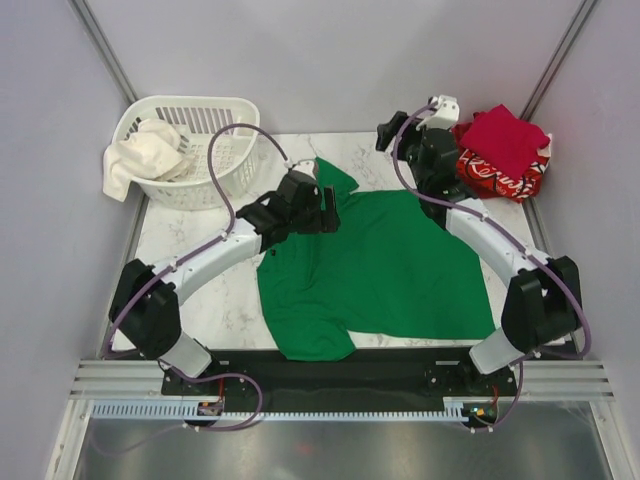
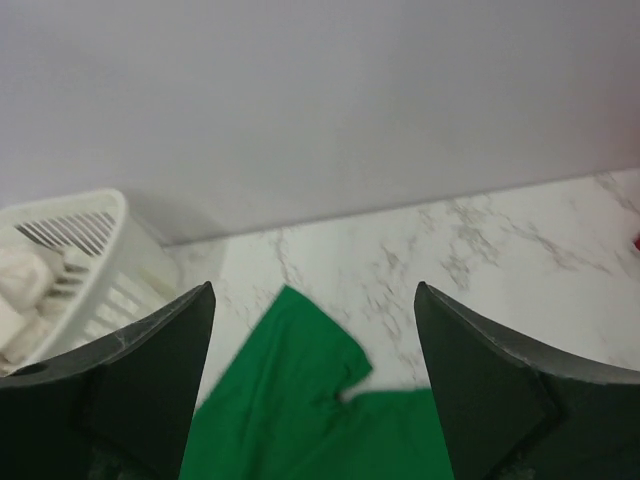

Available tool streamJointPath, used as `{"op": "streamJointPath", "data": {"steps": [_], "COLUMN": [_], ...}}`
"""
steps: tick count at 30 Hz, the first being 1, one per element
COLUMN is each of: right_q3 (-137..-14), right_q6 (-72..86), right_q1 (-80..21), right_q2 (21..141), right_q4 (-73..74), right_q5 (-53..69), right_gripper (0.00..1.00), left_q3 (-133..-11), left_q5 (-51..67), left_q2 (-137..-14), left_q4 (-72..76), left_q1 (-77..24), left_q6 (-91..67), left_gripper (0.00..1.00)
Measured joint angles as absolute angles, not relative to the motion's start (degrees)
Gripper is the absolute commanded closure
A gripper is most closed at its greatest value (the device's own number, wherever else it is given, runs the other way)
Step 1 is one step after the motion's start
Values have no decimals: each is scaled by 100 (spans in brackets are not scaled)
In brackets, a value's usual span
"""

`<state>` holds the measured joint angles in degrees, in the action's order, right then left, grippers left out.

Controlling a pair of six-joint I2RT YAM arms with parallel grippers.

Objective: Fold and stack the t-shirts
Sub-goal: Flatten the tshirt out

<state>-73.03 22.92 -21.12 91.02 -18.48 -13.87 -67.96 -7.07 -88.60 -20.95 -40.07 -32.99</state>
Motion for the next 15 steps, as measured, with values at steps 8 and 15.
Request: {"op": "streamJointPath", "data": {"steps": [8,15], "right_q3": [-6051,-6663], "right_q6": [2036,2196], "right_q1": [-1791,-1098], "right_q2": [8836,10200], "right_q4": [-381,572], "right_q5": [-1385,-698], "right_gripper": [22,34], "left_q3": [-8420,-9142], "left_q5": [-510,-123], "left_q2": [-10230,-11649], "left_q4": [-2117,-2316], "left_q1": [-2976,-2532], "left_q6": [-2930,-2735], "left_gripper": [22,22]}}
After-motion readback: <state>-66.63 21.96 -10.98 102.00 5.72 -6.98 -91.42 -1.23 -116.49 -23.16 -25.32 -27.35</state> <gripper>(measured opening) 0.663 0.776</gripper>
